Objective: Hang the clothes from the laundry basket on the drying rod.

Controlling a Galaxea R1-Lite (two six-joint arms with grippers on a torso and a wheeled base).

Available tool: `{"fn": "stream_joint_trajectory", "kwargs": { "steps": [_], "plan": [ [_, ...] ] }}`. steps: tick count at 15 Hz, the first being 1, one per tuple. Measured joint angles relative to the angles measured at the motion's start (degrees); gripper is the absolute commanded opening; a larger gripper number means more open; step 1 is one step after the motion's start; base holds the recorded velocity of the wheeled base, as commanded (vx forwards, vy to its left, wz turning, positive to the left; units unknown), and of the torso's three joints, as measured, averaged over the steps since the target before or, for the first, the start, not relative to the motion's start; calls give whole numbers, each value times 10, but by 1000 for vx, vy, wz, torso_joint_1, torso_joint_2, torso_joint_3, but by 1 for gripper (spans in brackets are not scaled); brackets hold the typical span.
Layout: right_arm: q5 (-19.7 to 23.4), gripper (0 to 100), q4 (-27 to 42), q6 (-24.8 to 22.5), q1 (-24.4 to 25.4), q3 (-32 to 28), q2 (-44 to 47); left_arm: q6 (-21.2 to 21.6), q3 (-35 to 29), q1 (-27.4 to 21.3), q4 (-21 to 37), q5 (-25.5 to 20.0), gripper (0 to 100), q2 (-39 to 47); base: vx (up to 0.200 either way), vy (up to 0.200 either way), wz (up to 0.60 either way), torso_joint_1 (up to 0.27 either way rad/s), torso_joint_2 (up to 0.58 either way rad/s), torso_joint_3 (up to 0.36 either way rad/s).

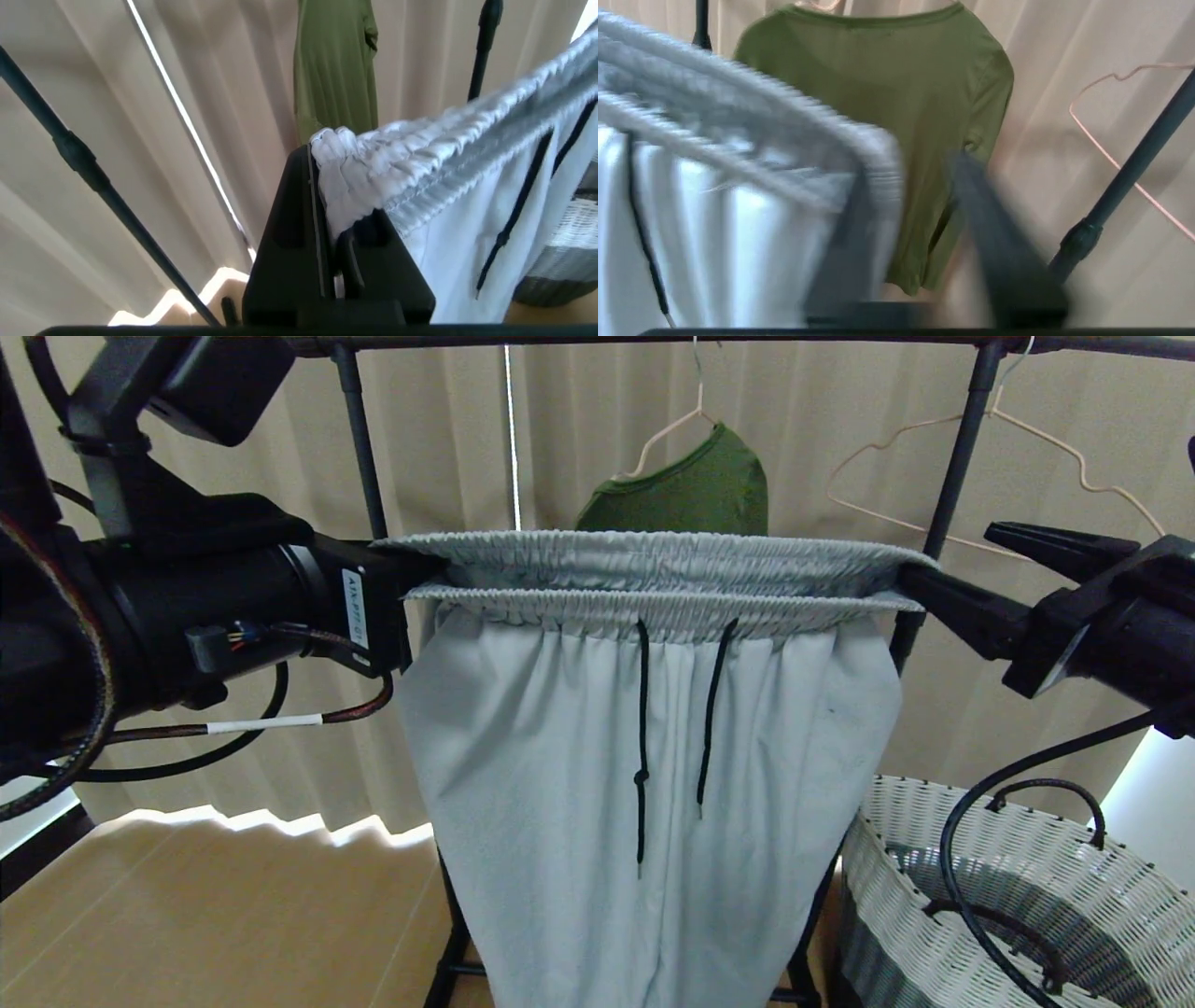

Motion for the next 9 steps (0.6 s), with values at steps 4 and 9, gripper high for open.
{"fn": "stream_joint_trajectory", "kwargs": {
  "steps": [4,9],
  "plan": [
    [8,100,-31,3,7,33,-5,-4,13,3,0,38,0,-1,0,0,0,0,0,0],
    [24,100,-62,92,56,68,-17,2,55,41,-69,55,0,1,0,0,0,0,0,0]
  ]
}}
